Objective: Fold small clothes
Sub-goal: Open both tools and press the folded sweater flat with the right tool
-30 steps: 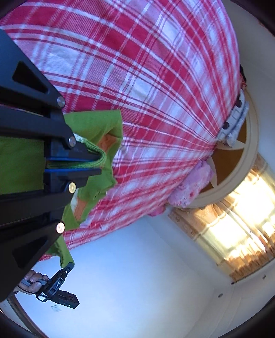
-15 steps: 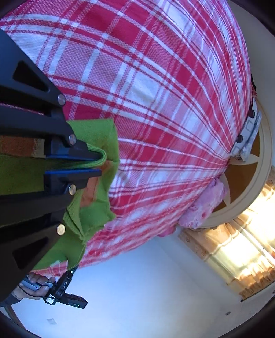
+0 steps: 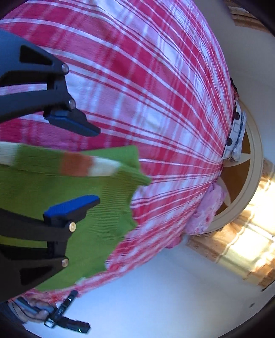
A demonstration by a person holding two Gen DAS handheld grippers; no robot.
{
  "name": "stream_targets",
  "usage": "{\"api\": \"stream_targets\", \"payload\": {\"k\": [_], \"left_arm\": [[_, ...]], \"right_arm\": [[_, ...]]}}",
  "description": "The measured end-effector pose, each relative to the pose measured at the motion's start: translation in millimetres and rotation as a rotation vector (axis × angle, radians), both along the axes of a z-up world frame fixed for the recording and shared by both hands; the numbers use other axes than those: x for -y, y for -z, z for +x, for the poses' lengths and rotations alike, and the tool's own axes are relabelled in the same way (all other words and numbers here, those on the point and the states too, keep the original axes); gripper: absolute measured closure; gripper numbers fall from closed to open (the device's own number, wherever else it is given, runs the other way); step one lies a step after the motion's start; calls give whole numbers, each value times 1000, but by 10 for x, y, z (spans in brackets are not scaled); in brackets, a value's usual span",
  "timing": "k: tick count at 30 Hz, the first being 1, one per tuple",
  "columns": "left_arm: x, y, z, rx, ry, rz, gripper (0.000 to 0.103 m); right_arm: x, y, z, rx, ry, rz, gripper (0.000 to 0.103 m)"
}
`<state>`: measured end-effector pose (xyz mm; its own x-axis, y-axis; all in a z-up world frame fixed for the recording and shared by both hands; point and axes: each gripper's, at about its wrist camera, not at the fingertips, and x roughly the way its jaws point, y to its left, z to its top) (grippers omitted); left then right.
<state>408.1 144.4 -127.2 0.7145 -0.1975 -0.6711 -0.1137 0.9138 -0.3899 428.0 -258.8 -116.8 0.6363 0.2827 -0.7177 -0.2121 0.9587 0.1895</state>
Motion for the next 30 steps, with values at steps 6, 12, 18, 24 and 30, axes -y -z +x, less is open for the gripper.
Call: {"api": "stream_targets", "payload": {"k": [6, 12, 18, 24, 30], "left_arm": [[337, 96, -343, -18, 66, 192, 36], [383, 404, -355, -132, 55, 219, 35], [427, 440, -420, -95, 43, 247, 27], [510, 483, -403, -106, 69, 288, 9], [505, 499, -401, -110, 78, 282, 3]], "right_arm": [[-230, 174, -560, -28, -138, -50, 44], [-29, 501, -626, -114, -30, -97, 44], [-174, 93, -852, 35, -2, -112, 44], [-703, 23, -832, 86, -145, -124, 44], [-416, 467, -619, -89, -21, -89, 44]]}}
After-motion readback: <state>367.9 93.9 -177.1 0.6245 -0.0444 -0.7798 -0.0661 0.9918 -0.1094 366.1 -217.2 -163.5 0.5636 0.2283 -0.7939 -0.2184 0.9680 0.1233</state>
